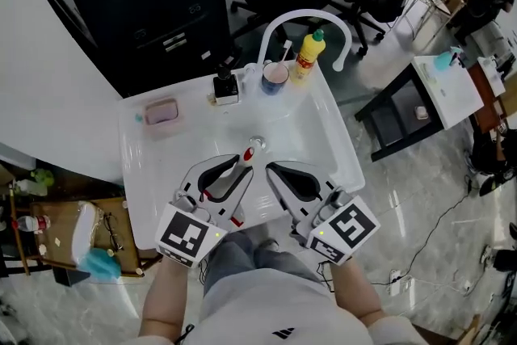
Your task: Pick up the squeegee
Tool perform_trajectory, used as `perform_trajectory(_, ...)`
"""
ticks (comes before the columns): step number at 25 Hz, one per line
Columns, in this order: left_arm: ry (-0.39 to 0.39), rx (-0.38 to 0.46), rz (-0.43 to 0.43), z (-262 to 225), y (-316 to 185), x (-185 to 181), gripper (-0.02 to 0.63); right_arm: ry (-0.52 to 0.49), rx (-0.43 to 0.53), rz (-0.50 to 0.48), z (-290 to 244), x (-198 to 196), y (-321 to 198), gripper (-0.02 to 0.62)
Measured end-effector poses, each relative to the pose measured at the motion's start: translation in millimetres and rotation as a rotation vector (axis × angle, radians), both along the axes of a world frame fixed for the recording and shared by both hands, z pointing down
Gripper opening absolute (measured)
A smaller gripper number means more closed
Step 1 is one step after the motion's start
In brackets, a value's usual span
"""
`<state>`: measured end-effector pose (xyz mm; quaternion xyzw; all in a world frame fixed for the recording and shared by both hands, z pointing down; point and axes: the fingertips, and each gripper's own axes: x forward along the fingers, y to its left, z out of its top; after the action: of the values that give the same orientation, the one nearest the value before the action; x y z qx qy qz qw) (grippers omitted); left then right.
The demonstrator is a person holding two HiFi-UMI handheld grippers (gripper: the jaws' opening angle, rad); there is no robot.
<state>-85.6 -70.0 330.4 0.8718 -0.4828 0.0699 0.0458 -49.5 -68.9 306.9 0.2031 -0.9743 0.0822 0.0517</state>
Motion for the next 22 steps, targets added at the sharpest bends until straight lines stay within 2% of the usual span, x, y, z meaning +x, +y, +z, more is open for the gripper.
perform_trajectory(8, 0.01, 0.038, -0.043, -21.0, 16.7, 4.5, 0.112, -0.016, 0.022, -0.037, -9.2, 4.0, 8.7, 0.009)
perform_trajectory(18, 0.066, 0.078, -0.068, -45.7, 37.7, 16.1, 0.112, -0.033, 0.056, -0.061, -21.0, 10.6, 21.9, 0.009)
perform_trajectory(22, 0.059, 0.098, -0.073, -50.4, 42.0, 16.3, 0.112, -0.038, 0.067, -0.072, -23.8, 9.8, 25.4, 0.009)
